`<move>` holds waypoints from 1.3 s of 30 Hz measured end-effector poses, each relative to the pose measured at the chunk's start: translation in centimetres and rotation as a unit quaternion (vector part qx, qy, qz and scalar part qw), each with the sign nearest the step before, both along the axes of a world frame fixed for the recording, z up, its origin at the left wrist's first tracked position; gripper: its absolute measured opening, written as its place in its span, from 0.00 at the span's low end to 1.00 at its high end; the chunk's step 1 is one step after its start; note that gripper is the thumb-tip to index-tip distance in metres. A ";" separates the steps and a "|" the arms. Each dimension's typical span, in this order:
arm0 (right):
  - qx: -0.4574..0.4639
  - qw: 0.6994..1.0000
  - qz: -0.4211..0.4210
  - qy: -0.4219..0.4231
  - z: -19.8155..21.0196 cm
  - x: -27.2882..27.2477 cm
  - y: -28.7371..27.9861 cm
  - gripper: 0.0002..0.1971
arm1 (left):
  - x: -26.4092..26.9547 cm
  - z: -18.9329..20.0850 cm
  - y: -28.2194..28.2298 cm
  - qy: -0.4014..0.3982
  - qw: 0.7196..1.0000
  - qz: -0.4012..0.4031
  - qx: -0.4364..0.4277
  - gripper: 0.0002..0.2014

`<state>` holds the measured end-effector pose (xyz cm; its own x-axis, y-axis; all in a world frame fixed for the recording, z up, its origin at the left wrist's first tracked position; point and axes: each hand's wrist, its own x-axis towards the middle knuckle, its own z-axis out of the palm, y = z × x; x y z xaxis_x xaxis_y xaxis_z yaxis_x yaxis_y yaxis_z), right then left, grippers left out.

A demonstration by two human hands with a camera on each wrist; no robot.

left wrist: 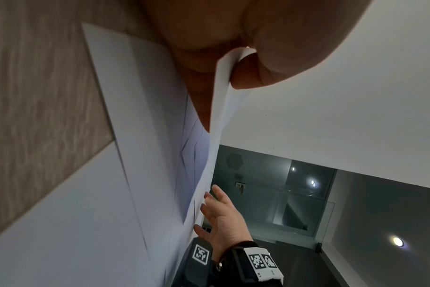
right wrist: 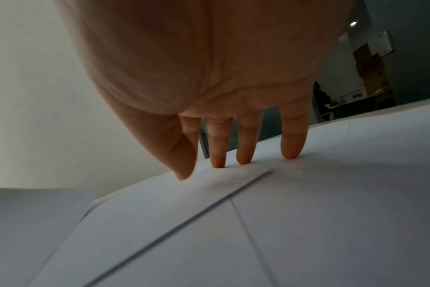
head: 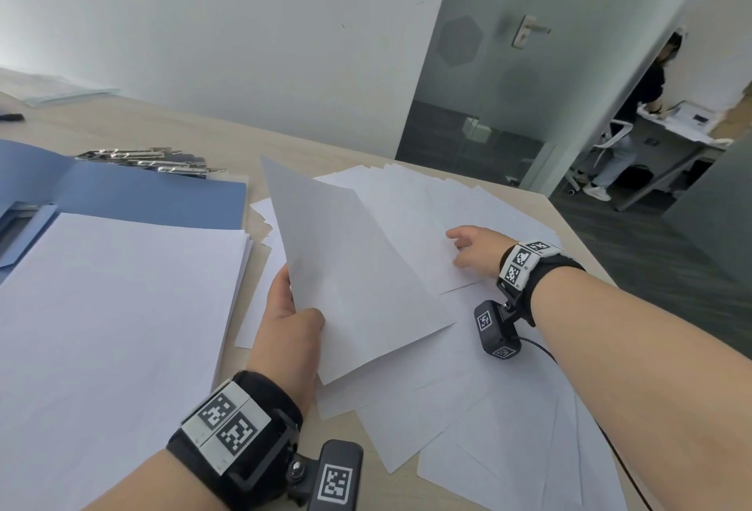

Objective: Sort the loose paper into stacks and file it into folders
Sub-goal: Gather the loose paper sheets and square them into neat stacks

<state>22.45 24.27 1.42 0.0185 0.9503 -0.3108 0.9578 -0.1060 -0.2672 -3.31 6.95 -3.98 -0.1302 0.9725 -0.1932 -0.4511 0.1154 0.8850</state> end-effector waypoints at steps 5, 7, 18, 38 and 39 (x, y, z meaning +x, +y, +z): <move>0.045 0.997 -0.054 -0.017 -0.5 -1.0 0.3 0.40 | 0.0 -0.2 0.1 -0.004 1.000 -0.003 -0.001 0.39; 0.031 0.997 -0.062 -0.037 -0.9 -1.5 0.5 0.48 | 0.0 -0.3 0.1 -0.003 1.000 -0.004 -0.003 0.39; 0.011 0.994 -0.095 -0.060 -1.3 -1.9 1.9 0.57 | -0.1 -0.4 0.3 -0.004 1.000 -0.019 -0.013 0.38; 0.031 0.997 -0.023 0.065 0.9 -0.9 0.7 0.18 | 0.0 -0.3 0.2 -0.007 1.000 -0.016 -0.016 0.38; 0.057 0.997 -0.006 0.054 1.0 -0.9 0.4 0.17 | 0.0 -0.3 0.2 -0.006 1.000 -0.016 -0.014 0.38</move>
<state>21.59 24.66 2.46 0.0031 0.9793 -0.2022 0.9218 -0.0812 -0.3790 -3.28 7.10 -4.27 -0.0975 0.9704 -0.2208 -0.4571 0.1534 0.8761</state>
